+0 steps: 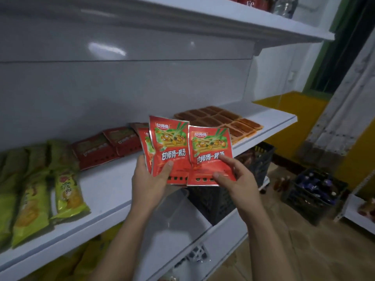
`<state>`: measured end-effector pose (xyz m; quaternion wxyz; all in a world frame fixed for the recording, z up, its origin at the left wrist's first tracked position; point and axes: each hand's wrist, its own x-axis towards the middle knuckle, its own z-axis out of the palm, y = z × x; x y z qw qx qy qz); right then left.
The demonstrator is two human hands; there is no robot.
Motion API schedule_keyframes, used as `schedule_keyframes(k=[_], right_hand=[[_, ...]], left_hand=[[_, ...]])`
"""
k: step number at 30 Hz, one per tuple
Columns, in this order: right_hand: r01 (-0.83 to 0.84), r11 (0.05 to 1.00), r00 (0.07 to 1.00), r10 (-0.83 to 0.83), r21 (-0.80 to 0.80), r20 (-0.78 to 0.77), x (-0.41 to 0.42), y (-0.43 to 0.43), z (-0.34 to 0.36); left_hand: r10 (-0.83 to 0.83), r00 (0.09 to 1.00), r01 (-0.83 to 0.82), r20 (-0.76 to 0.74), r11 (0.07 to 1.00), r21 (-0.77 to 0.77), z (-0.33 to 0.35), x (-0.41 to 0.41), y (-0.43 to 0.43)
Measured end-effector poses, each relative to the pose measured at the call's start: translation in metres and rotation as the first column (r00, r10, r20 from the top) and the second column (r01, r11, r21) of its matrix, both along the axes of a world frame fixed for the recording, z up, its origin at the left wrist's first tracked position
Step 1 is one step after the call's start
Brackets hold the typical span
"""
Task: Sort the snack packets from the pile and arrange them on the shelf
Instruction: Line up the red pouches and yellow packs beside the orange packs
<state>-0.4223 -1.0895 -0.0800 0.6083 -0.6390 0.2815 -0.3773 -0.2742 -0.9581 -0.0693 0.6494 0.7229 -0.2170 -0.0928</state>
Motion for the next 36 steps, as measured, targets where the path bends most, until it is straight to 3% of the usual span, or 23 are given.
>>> schedule_keyframes(k=[7,14,17,19,22,36], right_hand=[[-0.228,0.972,0.953,0.234,0.052,-0.195,0.023,-0.085,0.001],[-0.427,0.901,0.853,0.372,-0.08,-0.366,0.055,-0.132,0.012],[-0.447,0.845,0.794,0.225,-0.293,-0.564,0.071,-0.144,0.018],[-0.481,0.717,0.714,-0.013,-0.504,-0.7,0.074,-0.144,0.023],[-0.513,0.523,0.693,-0.215,-0.68,-0.688,0.071,-0.136,0.024],[-0.694,0.443,0.612,-0.051,-0.567,-0.789,0.095,-0.142,0.007]], left_hand=[[0.278,0.961,-0.278,0.0,0.959,0.058,0.008,-0.003,-0.025],[0.435,0.9,-0.433,-0.031,0.899,0.061,0.009,-0.024,-0.036],[0.473,0.88,-0.47,-0.046,0.881,0.063,0.01,-0.029,-0.042],[0.493,0.869,-0.49,-0.046,0.869,0.069,0.009,-0.031,-0.045],[0.508,0.86,-0.504,-0.049,0.86,0.079,0.008,-0.032,-0.05],[0.49,0.869,-0.488,-0.07,0.872,0.041,0.006,-0.03,-0.062]])
